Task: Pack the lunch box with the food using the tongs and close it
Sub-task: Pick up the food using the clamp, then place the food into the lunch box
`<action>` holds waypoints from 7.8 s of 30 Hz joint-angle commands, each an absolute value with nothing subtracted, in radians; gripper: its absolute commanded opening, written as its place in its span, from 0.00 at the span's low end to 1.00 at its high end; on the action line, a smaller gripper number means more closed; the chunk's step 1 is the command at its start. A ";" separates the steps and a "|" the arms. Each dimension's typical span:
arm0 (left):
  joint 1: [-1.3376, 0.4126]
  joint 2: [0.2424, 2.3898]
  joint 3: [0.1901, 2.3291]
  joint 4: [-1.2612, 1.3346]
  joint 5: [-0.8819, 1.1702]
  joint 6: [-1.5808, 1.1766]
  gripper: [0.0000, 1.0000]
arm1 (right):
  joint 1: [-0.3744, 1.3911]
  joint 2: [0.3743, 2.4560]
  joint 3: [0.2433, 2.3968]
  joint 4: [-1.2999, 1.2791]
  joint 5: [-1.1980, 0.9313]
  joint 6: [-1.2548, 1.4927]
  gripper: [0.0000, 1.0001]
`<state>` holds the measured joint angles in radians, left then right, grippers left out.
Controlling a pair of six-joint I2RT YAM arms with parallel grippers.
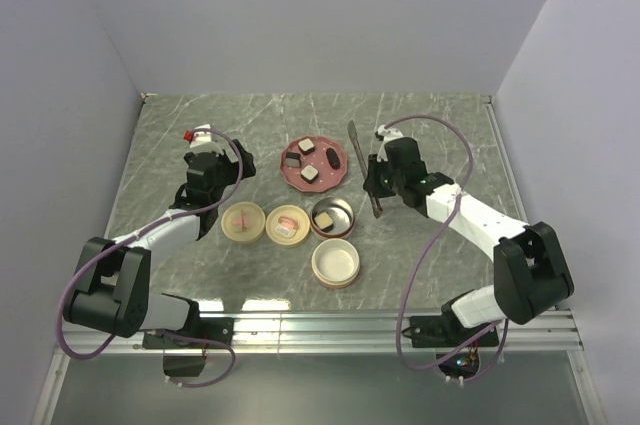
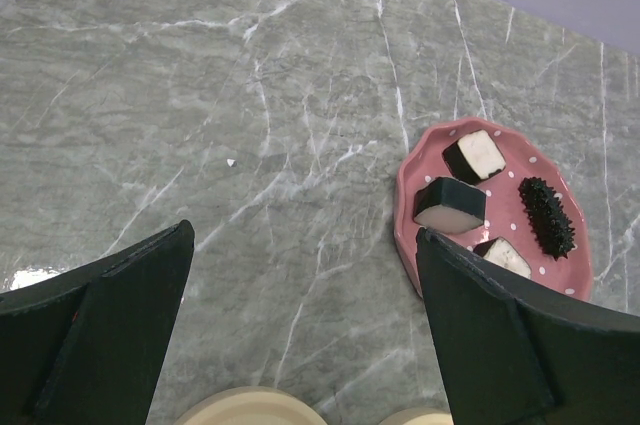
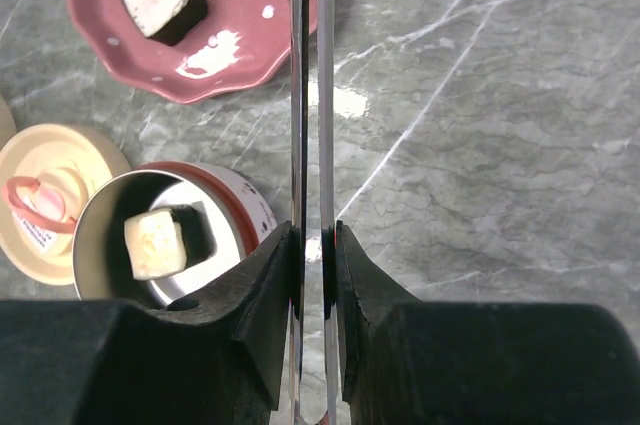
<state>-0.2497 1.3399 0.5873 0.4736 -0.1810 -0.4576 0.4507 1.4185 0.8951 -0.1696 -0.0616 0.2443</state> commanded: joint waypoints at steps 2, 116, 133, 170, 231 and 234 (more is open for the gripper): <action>-0.245 1.328 0.586 0.518 -0.167 -0.462 1.00 | 0.477 1.416 0.910 -0.156 -0.086 0.219 0.07; -0.238 1.313 0.577 0.522 -0.160 -0.471 0.99 | 0.617 1.554 1.106 -0.354 0.067 0.178 0.43; -0.235 1.308 0.574 0.522 -0.158 -0.471 0.99 | 0.618 1.537 1.098 -0.333 0.120 0.198 0.08; -0.229 1.348 0.591 0.526 -0.150 -0.474 0.99 | 0.937 0.868 0.706 -0.431 0.313 0.472 0.03; -0.229 1.355 0.591 0.529 -0.146 -0.477 1.00 | 1.175 0.747 0.670 -0.654 0.446 0.698 0.35; -0.229 1.355 0.591 0.529 -0.144 -0.477 1.00 | 1.175 0.753 0.673 -0.647 0.448 0.692 0.40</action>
<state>-0.2321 1.3586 0.5762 0.4892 -0.1604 -0.4664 1.1690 0.7506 0.6346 -0.6731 0.4046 0.6895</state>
